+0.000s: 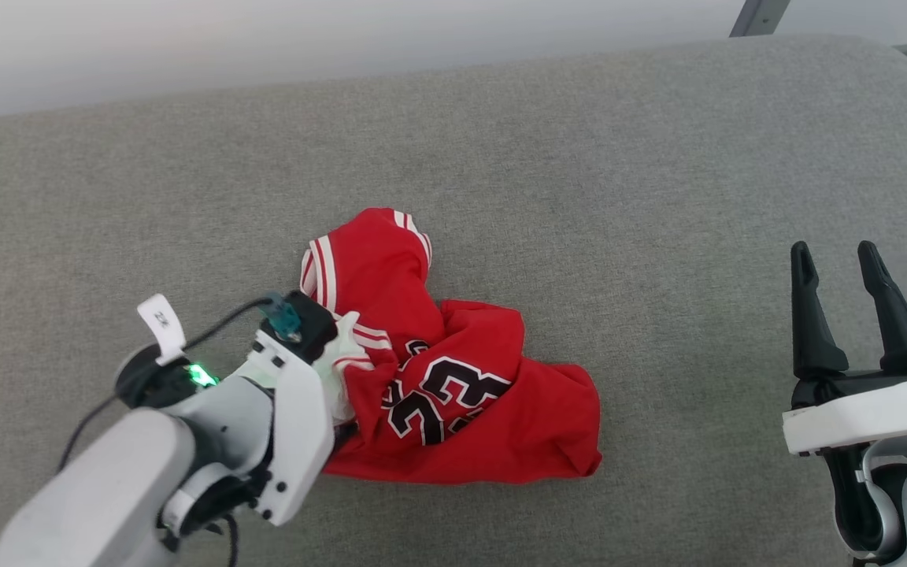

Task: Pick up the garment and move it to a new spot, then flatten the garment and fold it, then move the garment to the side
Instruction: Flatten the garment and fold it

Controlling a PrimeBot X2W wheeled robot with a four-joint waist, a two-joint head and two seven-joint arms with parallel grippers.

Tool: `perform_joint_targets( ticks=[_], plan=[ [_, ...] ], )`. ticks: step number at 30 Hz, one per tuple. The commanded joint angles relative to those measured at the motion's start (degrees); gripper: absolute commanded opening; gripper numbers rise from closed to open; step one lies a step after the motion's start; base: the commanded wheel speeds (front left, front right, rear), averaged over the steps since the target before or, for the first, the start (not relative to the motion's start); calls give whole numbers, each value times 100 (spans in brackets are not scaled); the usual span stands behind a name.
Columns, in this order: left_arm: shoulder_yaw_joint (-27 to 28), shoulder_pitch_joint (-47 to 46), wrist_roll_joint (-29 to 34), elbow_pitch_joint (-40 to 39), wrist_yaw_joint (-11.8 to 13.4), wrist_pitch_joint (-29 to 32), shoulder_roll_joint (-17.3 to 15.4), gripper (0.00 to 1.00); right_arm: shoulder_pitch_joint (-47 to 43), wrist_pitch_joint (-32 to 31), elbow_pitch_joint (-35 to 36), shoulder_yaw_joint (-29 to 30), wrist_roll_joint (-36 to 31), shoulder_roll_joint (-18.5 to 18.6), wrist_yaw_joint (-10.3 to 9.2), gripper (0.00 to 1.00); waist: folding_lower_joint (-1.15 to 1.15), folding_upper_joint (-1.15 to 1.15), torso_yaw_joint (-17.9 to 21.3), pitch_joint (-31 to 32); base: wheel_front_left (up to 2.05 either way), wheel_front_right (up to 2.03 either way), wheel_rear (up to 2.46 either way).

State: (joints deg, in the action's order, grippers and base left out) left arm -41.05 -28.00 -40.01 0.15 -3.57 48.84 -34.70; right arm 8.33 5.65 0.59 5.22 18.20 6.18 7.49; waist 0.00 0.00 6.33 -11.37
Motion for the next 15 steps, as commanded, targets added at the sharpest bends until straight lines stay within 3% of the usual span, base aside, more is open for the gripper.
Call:
perform_joint_targets(
  ticks=[1,9,15],
  plan=[
    [95,-56,-116,-130,46,114,-102,100,30,62,-21,16,17,23,0,100,0,0,-28,24,0,0,0],
    [348,-246,-334,-573,141,588,-525,100,-30,72,-34,-3,-28,15,0,100,0,0,-57,134,0,0,0],
    [351,-455,-453,-377,-48,731,-616,100,-53,33,33,-63,-50,-26,0,100,0,0,-3,172,0,0,0]
  ],
)
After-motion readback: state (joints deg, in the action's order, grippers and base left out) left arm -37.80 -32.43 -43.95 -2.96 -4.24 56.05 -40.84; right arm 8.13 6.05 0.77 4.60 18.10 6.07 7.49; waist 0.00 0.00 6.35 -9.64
